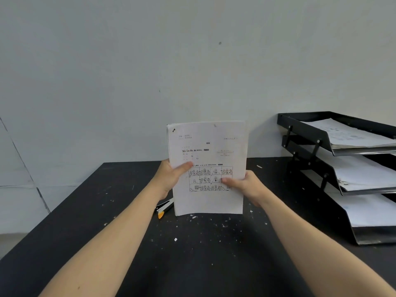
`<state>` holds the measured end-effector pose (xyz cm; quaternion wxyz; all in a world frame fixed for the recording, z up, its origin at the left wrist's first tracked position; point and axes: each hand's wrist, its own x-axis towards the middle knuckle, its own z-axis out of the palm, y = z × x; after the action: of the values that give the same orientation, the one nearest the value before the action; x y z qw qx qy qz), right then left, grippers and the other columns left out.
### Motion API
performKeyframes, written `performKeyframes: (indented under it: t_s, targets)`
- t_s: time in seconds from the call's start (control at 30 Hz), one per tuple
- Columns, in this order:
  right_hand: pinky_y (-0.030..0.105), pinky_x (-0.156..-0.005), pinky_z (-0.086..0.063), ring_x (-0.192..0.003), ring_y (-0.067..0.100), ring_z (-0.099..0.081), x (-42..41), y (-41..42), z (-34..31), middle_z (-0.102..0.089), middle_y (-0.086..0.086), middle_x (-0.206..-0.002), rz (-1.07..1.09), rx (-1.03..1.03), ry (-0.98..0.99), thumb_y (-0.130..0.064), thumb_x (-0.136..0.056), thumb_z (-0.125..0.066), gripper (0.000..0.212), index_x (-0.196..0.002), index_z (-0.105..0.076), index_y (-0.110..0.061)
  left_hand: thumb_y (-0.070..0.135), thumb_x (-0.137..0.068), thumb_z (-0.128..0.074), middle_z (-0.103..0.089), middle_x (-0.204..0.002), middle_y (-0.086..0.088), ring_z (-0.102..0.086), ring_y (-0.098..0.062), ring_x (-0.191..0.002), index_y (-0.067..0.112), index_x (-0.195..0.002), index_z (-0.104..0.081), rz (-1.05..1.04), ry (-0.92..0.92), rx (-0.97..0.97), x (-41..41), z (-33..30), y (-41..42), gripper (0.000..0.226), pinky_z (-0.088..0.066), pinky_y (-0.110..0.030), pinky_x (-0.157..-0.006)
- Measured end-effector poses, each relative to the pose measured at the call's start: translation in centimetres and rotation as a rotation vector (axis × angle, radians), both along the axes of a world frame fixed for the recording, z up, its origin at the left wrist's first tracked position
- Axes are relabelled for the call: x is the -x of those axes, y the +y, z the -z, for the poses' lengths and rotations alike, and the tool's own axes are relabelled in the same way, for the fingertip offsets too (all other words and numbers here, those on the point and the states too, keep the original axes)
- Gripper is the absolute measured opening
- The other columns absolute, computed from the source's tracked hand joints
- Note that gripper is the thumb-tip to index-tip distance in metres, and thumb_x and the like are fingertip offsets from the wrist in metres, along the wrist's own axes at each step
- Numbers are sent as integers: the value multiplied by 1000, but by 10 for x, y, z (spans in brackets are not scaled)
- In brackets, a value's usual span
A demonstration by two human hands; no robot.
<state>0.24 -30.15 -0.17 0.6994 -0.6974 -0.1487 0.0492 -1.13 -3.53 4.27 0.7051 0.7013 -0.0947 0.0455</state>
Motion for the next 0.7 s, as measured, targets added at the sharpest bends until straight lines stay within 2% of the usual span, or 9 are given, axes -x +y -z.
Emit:
performKeyframes:
  t_s: [0.13,0.2,0.3,0.37,0.5,0.6,0.7]
  targets:
    - [50,-104,-55,-117,29,-72,-2,3,25,-75,8,-126,-9,0,18,-9,-87,-80,40,-126,-72,-7,12,-93,-72,-75,-120,0,-72,-14,-107,22,-116,-72,36,112,-67,5,39,1,25,-55,-38,-98]
    - [41,-97,-60,-114,25,-73,-1,6,24,-76,4,-123,17,7,0,-6,-90,-77,34,-124,-73,-9,13,-95,-70,-74,-119,2,-70,-11,-107,21,-118,-70,24,106,-77,5,45,-1,25,-54,-36,-101]
    - [29,-85,-62,-109,20,-75,-2,6,14,-78,0,-120,49,-7,-37,-7,-90,-76,30,-119,-73,-15,14,-97,-67,-74,-113,11,-70,-5,-104,26,-116,-70,18,68,-50,1,38,-5,23,-55,-28,-92]
    - [31,-87,-62,-109,19,-75,-4,4,13,-77,0,-121,48,-11,-49,-8,-90,-76,30,-119,-73,-16,14,-98,-66,-75,-111,12,-71,-5,-103,27,-115,-70,16,61,-38,0,36,-8,22,-56,-26,-89]
    - [44,-98,-60,-112,24,-74,-4,3,31,-77,3,-123,63,-15,-1,-9,-90,-77,34,-124,-73,-11,15,-98,-65,-74,-108,14,-71,-4,-101,27,-113,-70,1,89,-36,3,50,-13,19,-55,-29,-95]
    - [43,-97,-60,-113,25,-74,-5,0,29,-75,7,-125,57,-26,-14,-8,-88,-77,35,-123,-72,-9,16,-99,-64,-74,-110,15,-70,-4,-104,28,-113,-69,12,86,-44,3,50,-13,20,-54,-28,-95]
    - [40,-93,-61,-114,30,-73,-7,-3,19,-74,12,-128,-3,-99,-22,-1,-88,-75,44,-131,-64,-4,16,-99,-63,-73,-110,16,-69,-3,-105,29,-113,-68,38,89,-60,3,48,-10,20,-53,-27,-95]
